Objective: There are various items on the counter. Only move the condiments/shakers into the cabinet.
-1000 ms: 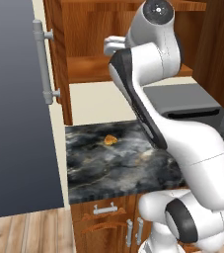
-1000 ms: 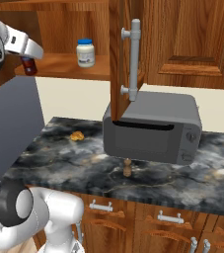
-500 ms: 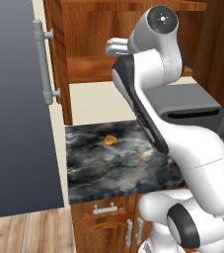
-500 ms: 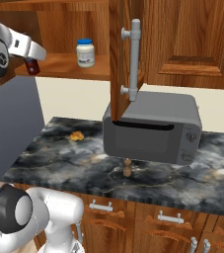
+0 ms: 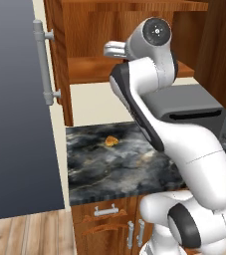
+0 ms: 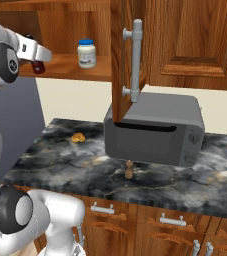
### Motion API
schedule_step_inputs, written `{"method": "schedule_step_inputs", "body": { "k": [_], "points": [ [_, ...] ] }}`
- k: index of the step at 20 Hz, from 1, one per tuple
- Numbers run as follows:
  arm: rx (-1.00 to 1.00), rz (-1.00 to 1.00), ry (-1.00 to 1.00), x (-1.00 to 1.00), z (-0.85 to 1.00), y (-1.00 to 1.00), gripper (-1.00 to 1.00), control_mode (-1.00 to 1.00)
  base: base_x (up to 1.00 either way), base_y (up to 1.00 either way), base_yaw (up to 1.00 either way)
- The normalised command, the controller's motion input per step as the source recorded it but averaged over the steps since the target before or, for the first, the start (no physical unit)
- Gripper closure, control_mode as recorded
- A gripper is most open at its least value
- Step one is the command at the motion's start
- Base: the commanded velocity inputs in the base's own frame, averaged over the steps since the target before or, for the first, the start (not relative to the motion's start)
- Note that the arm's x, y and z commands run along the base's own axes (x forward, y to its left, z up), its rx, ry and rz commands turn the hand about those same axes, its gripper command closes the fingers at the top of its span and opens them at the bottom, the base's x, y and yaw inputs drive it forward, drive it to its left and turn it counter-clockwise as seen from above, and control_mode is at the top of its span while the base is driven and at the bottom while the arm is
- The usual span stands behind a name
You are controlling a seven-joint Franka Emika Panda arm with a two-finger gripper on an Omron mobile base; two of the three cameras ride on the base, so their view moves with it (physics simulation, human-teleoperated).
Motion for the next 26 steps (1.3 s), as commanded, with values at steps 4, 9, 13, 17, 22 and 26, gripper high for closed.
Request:
{"method": "schedule_step_inputs", "body": {
  "k": [4, 9, 13, 17, 22, 26],
  "points": [
    [0.00, 0.00, 0.00, 0.27, 0.00, 0.12, 1.00, -1.00, 0.00, 0.00, 0.00],
    [-0.02, 0.00, 0.01, 0.30, 0.00, 0.09, 1.00, -1.00, 0.00, 0.00, 0.00],
    [-0.02, -0.10, 0.00, 0.22, 0.00, 0.00, 1.00, -1.00, 0.00, 0.00, 0.00],
    [0.00, -0.10, 0.00, 0.31, 0.00, 0.00, 1.00, -1.00, 0.00, 0.00, 0.00],
    [0.00, -0.08, 0.02, 0.38, -0.10, 0.01, 1.00, -1.00, 0.00, 0.00, 0.00],
    [0.00, -0.08, 0.02, 0.41, -0.09, 0.00, 1.00, -1.00, 0.00, 0.00, 0.00]
  ]
}}
